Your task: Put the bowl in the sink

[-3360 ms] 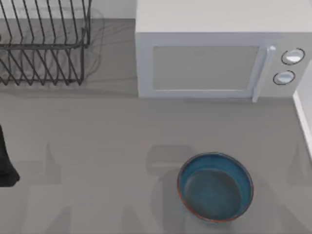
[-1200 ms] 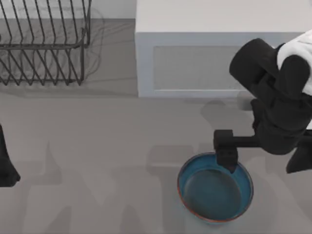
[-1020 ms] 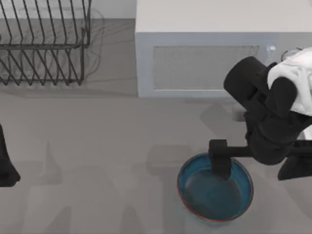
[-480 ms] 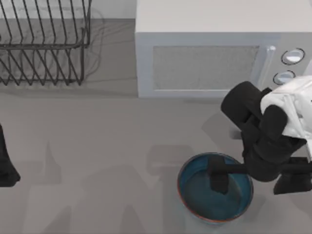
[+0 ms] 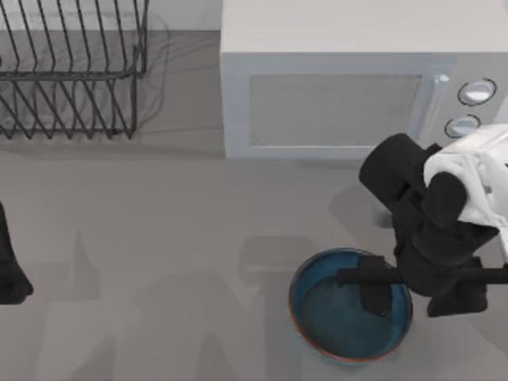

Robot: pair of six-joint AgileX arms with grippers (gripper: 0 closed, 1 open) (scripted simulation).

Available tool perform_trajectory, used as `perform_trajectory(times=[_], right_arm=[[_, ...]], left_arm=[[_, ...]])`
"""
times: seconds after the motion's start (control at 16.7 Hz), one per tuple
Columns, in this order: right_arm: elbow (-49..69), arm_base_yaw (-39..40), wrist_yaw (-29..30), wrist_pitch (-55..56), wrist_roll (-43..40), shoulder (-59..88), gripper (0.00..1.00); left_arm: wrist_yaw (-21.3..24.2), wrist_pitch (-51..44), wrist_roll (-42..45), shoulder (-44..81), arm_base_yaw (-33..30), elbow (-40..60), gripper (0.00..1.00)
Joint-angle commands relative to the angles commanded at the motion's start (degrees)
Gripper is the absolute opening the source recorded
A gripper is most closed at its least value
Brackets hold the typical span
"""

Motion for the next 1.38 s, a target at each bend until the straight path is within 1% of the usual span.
perform_trajectory(times=[0.3, 0.36, 0.96, 1.14, 1.38], right_arm=[[0.0, 0.0, 0.0, 0.0, 0.0, 0.0, 0.02], [0.0, 0.0, 0.0, 0.0, 0.0, 0.0, 0.0], [0.9, 0.1, 0.03, -0.95, 0.0, -0.19, 0.0], [6.23, 0.22, 0.04, -6.85, 0.05, -1.23, 0.0], [16.25, 0.01, 0.01, -22.03, 0.02, -3.83, 0.0]], left_arm=[[0.0, 0.0, 0.0, 0.0, 0.0, 0.0, 1.0], [0.0, 0.0, 0.0, 0.0, 0.0, 0.0, 1.0], [0.0, 0.0, 0.0, 0.0, 0.0, 0.0, 1.0], [0.0, 0.0, 0.0, 0.0, 0.0, 0.0, 1.0], [0.0, 0.0, 0.0, 0.0, 0.0, 0.0, 1.0]])
